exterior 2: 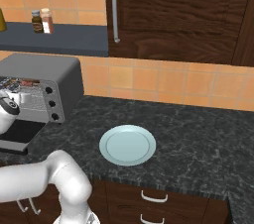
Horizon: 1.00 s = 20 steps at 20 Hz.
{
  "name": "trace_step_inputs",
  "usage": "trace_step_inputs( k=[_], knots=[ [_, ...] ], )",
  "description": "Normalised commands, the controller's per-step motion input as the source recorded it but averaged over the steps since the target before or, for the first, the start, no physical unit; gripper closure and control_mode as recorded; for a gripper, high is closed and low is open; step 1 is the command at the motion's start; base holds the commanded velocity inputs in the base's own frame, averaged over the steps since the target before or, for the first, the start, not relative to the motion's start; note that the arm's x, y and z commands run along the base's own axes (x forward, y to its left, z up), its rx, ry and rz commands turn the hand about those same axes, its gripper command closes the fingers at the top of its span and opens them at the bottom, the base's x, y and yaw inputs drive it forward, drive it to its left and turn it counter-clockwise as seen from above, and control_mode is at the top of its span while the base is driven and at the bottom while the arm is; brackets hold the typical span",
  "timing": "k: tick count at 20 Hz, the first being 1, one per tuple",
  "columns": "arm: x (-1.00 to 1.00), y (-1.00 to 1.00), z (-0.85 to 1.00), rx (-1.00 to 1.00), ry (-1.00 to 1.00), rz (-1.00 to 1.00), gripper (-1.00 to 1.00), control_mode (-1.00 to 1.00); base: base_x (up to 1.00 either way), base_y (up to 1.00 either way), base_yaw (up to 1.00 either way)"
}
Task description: Pick up the kebab skewer and baguette bread, and place them inside the toaster oven. Close the toaster oven door and start by setting the timer.
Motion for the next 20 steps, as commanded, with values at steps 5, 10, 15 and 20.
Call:
trace_step_inputs(
  k=[5, 10, 15, 20],
  knots=[
    [0.13, 0.00, 0.00, 0.00, 0.00, 0.00, -1.00, -1.00, 0.00, 0.00, 0.00],
    [0.05, 0.00, 0.00, 0.00, 0.00, 0.00, -1.00, -1.00, 0.00, 0.00, 0.00],
    [-0.13, 0.00, 0.00, 0.00, 0.00, 0.00, -1.00, -1.00, 0.00, 0.00, 0.00],
    [-0.61, 0.00, 0.00, 0.00, 0.00, 0.00, -1.00, -1.00, 0.00, 0.00, 0.00]
  ],
)
